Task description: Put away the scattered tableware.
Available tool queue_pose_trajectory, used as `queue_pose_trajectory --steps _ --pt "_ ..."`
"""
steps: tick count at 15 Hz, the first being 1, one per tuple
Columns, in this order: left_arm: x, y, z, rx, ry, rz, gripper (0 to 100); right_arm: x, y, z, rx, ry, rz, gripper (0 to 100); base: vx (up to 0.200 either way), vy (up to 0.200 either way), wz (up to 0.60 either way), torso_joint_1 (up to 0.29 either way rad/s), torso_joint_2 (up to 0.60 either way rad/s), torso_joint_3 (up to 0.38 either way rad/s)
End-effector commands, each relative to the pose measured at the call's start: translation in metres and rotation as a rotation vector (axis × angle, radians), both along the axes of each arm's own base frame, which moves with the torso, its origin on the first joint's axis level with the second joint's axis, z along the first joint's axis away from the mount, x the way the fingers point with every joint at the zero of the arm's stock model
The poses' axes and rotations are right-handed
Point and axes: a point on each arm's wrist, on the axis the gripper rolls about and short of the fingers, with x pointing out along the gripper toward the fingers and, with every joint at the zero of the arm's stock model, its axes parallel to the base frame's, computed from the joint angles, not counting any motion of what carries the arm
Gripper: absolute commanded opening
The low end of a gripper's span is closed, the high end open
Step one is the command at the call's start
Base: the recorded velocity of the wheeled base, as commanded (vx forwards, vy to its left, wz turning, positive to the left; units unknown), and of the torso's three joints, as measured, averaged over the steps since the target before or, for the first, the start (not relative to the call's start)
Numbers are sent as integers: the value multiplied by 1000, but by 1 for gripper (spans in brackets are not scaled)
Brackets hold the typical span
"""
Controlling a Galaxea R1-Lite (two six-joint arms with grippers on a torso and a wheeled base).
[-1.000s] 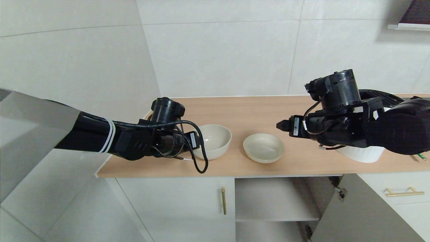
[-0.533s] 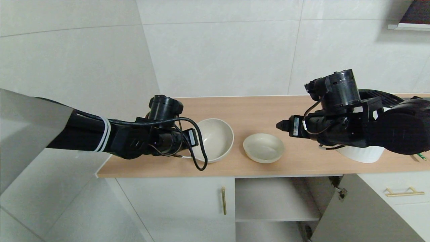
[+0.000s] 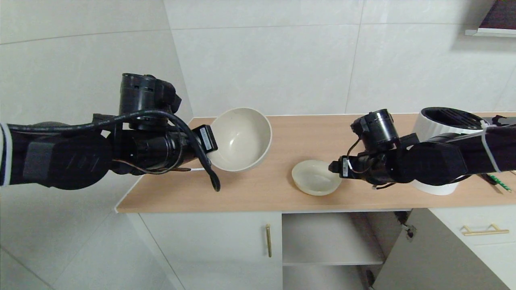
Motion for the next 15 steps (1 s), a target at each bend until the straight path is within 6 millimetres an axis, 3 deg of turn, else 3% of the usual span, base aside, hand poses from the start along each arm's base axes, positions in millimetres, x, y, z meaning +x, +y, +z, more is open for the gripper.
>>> queue_pose_trajectory --steps 1,6,7,12,15 --pt "-7 2 10 -12 -28 -2 0 22 1 -32 -20 62 -33 100 0 0 0 0 0 0" --pt "-8 1 10 -13 -28 -8 0 36 5 -46 26 56 -72 100 0 0 0 0 0 0" --pt "-8 0 10 -12 -28 -9 0 37 6 -47 34 55 -77 0 0 0 0 0 0 0" --pt "-9 0 11 -14 -31 -11 0 39 12 -54 41 60 -70 0 0 0 0 0 0 0" --pt "-9 0 11 -14 -31 -11 0 35 11 -41 56 34 -70 0 0 0 0 0 0 0"
